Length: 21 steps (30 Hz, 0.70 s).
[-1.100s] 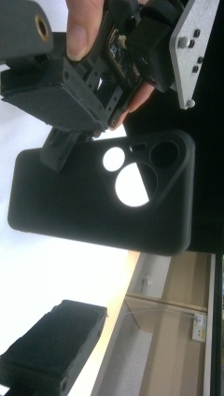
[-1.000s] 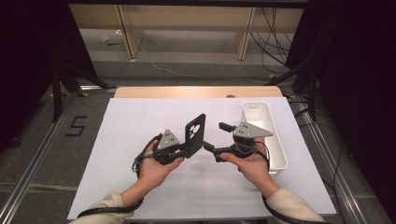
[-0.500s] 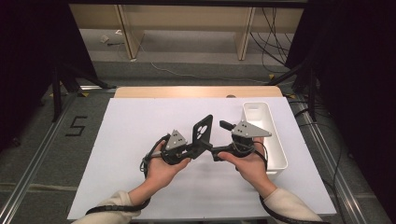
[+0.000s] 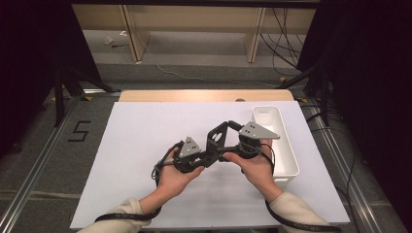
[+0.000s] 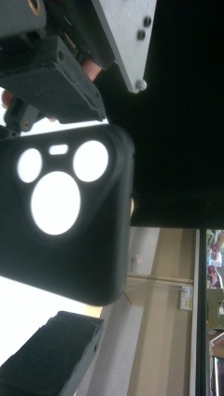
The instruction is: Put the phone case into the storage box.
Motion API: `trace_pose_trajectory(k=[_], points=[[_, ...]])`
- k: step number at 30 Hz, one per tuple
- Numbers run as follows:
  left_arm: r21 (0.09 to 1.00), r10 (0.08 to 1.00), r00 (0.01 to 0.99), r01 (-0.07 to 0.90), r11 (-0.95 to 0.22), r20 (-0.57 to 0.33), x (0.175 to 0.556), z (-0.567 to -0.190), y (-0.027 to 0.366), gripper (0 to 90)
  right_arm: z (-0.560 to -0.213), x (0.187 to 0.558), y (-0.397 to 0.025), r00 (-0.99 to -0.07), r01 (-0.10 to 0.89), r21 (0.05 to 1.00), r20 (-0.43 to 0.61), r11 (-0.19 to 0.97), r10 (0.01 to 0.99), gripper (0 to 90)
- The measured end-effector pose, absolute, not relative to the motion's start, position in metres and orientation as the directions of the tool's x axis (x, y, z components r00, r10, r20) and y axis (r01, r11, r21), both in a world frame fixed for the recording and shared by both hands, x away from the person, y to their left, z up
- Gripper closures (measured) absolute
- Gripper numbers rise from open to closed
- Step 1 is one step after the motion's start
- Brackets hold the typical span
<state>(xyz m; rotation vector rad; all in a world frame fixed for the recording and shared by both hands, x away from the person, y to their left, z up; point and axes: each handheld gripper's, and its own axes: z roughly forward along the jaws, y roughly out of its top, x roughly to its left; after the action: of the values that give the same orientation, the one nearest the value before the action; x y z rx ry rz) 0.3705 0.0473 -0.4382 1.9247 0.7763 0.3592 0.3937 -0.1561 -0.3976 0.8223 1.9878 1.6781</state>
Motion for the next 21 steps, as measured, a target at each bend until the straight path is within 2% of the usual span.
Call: trace_pose_trajectory(k=[11, 21], points=[[0.885, 0.659, 0.748, 0.359, -0.297, -0.083, 0.37, -0.4374, 0.0478, 79.8, -0.3983, 0.3939, -0.1483, -0.732, 0.163, 0.982, 0.055, 0.096, 0.679, 12.3], [0.889, 0.656, 0.751, 0.35, -0.296, -0.078, 0.3698, -0.4356, 0.0483, 79.5, -0.396, 0.3931, -0.1479, -0.731, 0.155, 0.984, 0.052, 0.091, 0.68, 14.0]])
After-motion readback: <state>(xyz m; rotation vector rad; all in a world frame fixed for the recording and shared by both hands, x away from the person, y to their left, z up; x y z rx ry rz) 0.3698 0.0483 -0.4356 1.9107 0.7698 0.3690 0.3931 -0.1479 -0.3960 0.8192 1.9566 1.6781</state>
